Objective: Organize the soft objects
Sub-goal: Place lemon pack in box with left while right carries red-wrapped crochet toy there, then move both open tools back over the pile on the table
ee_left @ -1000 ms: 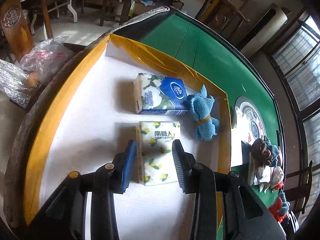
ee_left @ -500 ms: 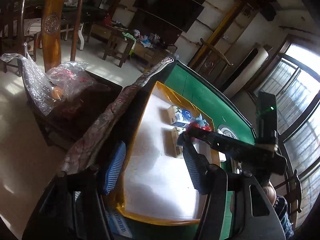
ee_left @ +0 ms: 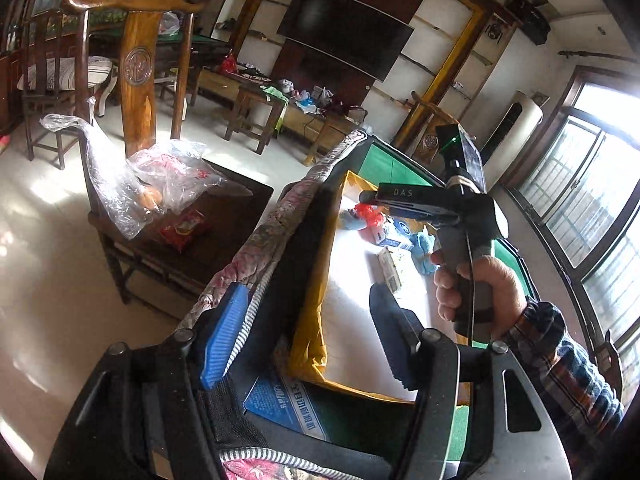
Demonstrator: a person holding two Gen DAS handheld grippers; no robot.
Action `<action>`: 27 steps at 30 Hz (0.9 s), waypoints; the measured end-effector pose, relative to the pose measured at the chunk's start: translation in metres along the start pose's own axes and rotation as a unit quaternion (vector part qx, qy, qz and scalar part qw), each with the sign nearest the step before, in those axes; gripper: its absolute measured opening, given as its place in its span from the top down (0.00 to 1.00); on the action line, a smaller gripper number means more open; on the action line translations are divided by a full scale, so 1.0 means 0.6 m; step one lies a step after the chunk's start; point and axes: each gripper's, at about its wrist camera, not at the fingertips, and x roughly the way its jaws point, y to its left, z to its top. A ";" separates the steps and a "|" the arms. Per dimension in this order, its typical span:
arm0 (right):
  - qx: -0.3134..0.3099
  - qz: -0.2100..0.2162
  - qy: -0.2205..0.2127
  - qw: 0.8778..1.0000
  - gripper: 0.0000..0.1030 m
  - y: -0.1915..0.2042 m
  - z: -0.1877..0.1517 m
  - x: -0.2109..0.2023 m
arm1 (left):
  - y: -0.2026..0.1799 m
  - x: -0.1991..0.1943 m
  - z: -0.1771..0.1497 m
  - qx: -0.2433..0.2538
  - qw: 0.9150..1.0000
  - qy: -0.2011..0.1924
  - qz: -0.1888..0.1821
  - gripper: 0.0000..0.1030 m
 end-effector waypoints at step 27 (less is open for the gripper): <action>0.082 0.148 -0.033 0.985 0.46 -0.122 -0.143 -0.165 | -0.165 -0.016 -0.039 0.086 0.995 -0.004 -0.054 0.30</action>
